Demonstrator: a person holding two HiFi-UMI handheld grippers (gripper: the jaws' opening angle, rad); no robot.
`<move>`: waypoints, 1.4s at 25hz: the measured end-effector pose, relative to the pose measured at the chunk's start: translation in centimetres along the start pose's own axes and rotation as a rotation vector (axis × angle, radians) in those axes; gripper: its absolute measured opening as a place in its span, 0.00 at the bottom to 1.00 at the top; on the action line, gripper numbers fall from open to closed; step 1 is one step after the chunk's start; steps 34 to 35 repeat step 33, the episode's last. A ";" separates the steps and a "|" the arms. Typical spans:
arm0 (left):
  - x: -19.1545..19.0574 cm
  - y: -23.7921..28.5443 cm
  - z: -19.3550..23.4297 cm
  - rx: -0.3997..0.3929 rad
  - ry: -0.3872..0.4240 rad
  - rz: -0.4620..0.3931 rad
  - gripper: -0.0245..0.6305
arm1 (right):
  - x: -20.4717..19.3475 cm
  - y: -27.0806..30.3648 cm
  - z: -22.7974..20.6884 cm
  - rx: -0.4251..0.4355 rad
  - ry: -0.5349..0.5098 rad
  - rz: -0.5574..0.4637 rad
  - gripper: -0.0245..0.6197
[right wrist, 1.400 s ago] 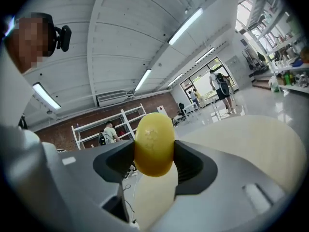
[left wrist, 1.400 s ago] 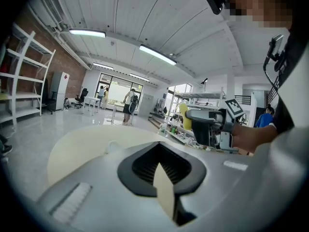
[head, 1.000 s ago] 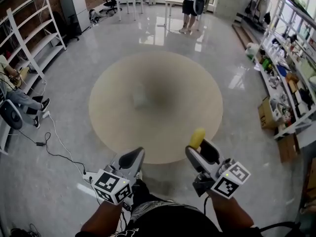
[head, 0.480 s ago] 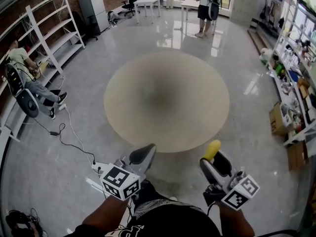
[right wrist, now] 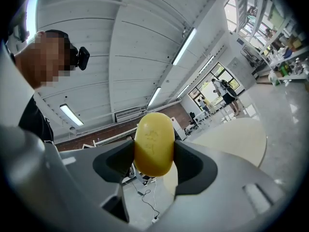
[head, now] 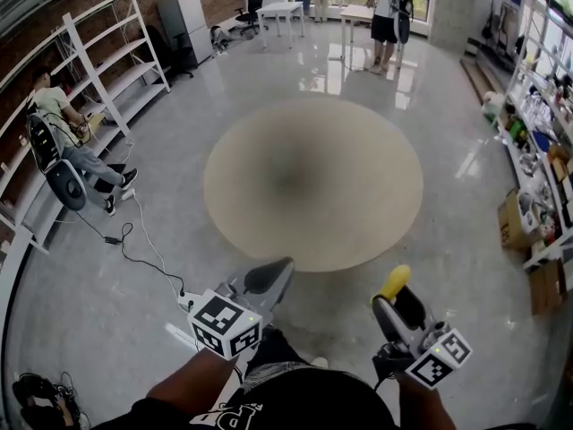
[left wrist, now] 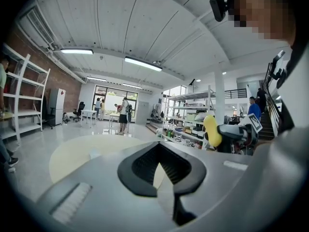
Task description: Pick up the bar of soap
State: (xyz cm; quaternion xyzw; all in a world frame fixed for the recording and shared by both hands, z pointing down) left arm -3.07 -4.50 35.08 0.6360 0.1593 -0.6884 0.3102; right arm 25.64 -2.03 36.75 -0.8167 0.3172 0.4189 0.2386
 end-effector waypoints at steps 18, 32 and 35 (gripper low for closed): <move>-0.6 -1.1 -2.8 -0.024 0.029 0.006 0.05 | -2.1 -4.5 1.2 -0.065 0.018 -0.041 0.45; -0.1 -1.7 -2.9 -0.020 0.032 0.000 0.05 | -2.1 -4.3 1.7 -0.061 0.027 -0.047 0.45; -0.1 -1.8 -2.8 -0.020 0.032 0.001 0.05 | -2.1 -4.3 1.8 -0.062 0.028 -0.047 0.45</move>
Point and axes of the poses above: the fingertips, and each gripper's own axes: y forward along the fingers, z to its left, x out of its top, the point moved 9 cm from there along -y, backward along the fingers, and after that the axes turned 1 degree about -x, right-handed, at the moved point
